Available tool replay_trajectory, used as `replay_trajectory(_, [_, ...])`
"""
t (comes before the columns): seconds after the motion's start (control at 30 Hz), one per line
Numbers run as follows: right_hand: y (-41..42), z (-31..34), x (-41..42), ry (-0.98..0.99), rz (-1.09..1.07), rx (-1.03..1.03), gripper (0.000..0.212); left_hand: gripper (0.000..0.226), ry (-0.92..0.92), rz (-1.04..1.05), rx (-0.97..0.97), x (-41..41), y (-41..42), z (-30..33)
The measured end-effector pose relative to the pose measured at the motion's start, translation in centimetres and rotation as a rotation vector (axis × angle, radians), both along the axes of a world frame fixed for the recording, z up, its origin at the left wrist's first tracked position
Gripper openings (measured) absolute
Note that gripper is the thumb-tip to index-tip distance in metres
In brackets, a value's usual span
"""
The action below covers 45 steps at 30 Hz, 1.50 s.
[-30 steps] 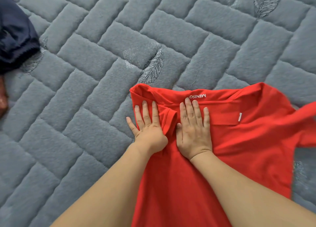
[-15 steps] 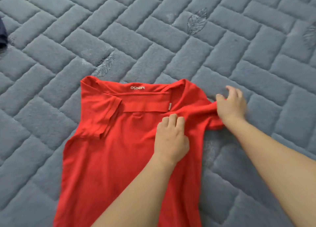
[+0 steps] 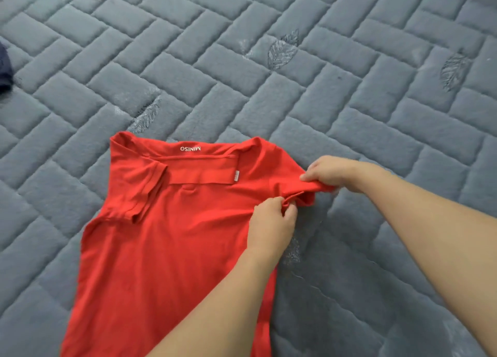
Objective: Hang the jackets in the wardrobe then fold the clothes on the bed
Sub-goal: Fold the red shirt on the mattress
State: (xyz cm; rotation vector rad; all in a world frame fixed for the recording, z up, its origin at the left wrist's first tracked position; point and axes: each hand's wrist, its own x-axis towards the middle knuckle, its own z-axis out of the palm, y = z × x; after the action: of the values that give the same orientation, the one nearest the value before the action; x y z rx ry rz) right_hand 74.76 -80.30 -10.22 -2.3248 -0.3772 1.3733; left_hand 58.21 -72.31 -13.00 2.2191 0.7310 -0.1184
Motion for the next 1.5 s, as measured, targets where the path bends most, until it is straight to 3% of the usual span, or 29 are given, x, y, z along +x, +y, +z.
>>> replay_trajectory(0.07, [1.8,1.9,0.1,0.127,-0.197,0.183,0.032,0.037,-0.035,0.283,-0.402,-0.9,1.8,1.1])
replay_trajectory(0.13, [4.6,3.1,-0.6,0.237,-0.287,0.34,0.036,0.02,-0.01,0.559,-0.64,-2.1,4.1,2.2])
replay_trajectory(0.17, [6.1,3.1,-1.2,0.186,-0.255,0.358,0.036,0.005,0.049,0.618,-0.579,-2.6,5.3,2.4])
replay_trajectory(0.23, [8.8,0.8,-3.2,-0.196,-0.063,0.233,0.033,0.046,0.252,0.537,-0.189,-3.9,8.0,1.6])
replay_trajectory(0.3, [10.9,-1.9,-6.5,-0.506,0.089,0.104,0.054,0.09,0.387,0.312,0.148,-4.9,10.9,0.5])
replay_trajectory(0.4, [12.4,-6.6,-10.6,-0.702,0.22,-0.012,0.074,0.114,0.641,-0.035,0.247,-5.9,13.3,-3.1])
replay_trajectory(0.53, [12.5,-11.2,-11.5,-0.965,0.173,0.003,0.075,0.122,0.676,-0.013,0.303,-6.3,13.7,-7.3])
replay_trajectory(0.9, [12.6,-12.1,-11.4,-1.074,0.181,-0.022,0.075,0.124,0.621,-0.017,0.317,-6.7,13.8,-8.4])
replay_trajectory(1.13, [12.8,-11.0,-12.2,-1.04,0.092,-0.044,0.074,0.123,0.572,-0.034,0.279,-6.4,14.2,-8.5])
replay_trajectory(1.27, [10.1,-9.9,-16.9,-0.958,-0.173,-0.153,0.08,0.114,0.488,-0.111,0.195,-8.0,14.9,-6.7])
replay_trajectory(1.33, [7.9,-9.4,-21.4,-0.934,-0.189,-0.182,0.081,0.097,0.367,-0.108,0.201,-11.2,14.8,-6.2])
replay_trajectory(1.4, [5.5,-9.0,-26.1,-0.923,-0.199,-0.216,0.078,0.082,0.26,-0.01,0.248,-15.7,14.3,-6.1])
replay_trajectory(1.5, [3.3,-8.8,-32.6,-0.864,-0.369,-0.274,0.074,0.082,0.237,0.144,0.265,-23.3,13.1,-6.0])
